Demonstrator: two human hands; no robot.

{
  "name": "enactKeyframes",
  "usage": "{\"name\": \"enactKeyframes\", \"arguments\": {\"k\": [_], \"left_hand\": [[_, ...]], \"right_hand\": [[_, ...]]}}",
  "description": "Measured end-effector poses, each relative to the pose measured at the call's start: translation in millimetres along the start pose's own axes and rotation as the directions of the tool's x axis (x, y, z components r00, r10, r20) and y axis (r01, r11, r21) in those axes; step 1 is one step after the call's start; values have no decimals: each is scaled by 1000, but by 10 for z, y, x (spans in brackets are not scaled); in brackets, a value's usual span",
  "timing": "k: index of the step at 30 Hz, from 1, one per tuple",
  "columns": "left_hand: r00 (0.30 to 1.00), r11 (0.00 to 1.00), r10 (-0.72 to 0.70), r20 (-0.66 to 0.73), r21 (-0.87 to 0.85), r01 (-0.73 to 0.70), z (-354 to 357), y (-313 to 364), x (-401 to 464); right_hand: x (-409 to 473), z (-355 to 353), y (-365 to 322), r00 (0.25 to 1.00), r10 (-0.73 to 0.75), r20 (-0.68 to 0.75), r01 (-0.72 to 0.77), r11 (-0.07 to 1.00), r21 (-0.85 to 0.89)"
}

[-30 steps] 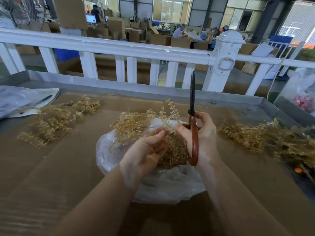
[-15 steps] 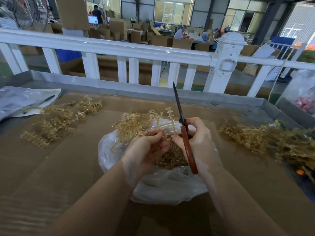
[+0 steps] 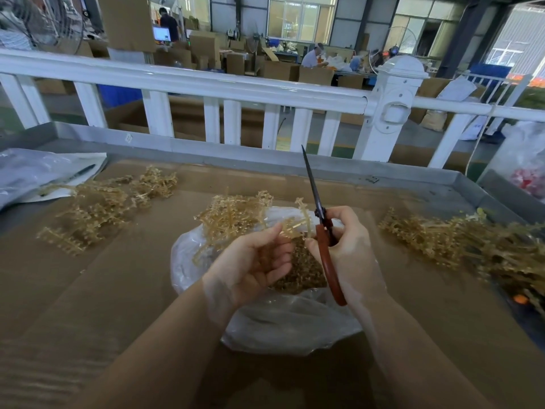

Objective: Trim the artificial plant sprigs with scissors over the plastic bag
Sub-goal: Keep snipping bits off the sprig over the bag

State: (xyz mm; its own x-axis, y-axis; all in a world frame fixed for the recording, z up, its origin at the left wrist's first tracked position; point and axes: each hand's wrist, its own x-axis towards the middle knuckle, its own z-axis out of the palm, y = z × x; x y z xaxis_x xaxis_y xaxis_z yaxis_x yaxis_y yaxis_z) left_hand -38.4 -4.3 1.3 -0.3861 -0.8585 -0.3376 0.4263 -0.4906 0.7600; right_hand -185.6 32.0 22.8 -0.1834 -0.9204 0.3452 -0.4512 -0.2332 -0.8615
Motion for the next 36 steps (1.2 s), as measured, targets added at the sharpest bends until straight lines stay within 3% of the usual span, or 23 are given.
{"name": "enactKeyframes", "arguments": {"k": [6,11,16,22,26,36], "left_hand": [[991,998,-46,-128,30,50,37,-33,70],[994,996,-87,-72,-26,85,9,-35,71],[999,992,-51,-3,-112,50,-44,-62,85],[992,983,9,-123,-179,-31,-74,-94,118],[977,959,40,-210,-268,-96,-96,-108,143],[968,946,36,-247,-303,-112,-97,-109,138]], "right_hand": [[-44,-2,-45,995,-82,52,87,992,-92],[-30,-15,-23,994,-66,84,73,994,-85],[12,-6,15,997,-23,75,32,992,-122],[-72,48,63,996,-77,53,86,978,-191],[-133,80,137,988,-48,147,84,966,-245],[-235,30,299,952,-168,254,271,849,-454]]}}
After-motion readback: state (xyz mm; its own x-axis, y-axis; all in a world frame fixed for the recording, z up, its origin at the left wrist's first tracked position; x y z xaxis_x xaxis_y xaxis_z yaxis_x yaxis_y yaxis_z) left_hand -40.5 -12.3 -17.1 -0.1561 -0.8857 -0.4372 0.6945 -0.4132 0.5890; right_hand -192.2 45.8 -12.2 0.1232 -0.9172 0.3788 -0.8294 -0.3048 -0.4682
